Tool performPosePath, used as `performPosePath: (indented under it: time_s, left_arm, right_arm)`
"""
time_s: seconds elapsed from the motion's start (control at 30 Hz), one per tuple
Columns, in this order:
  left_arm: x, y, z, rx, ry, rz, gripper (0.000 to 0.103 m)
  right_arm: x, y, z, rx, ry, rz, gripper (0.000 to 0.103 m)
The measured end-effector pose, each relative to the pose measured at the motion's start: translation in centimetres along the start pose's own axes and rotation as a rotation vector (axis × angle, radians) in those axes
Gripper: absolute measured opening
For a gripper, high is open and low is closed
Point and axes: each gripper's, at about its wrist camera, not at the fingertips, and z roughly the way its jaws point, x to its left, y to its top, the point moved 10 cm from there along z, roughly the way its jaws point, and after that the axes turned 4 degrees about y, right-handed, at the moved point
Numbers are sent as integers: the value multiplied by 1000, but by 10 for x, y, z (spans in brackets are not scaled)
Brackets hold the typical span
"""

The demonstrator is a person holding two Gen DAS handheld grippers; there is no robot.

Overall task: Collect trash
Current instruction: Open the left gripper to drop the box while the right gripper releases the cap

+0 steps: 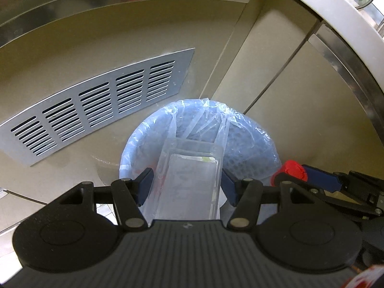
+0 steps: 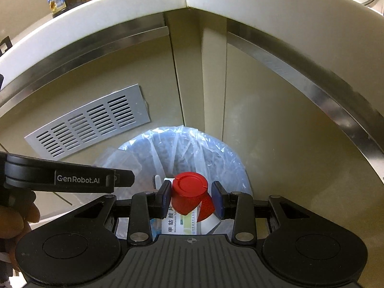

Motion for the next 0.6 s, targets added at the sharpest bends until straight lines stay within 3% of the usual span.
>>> performPosePath:
  time_s: [0.27, 0.37, 0.6]
  left_arm:
    - [1, 0, -1, -15, -24, -8, 58]
    - [1, 1, -4, -28, -26, -11, 72]
    - [1, -2, -14, -30, -10, -10, 71]
  right_arm:
    - [-4, -1, -1, -3, -7, 17, 37]
    - [-4, -1, -1, -5, -7, 20, 37]
    - [-3, -1, 1, -6, -3, 25, 37]
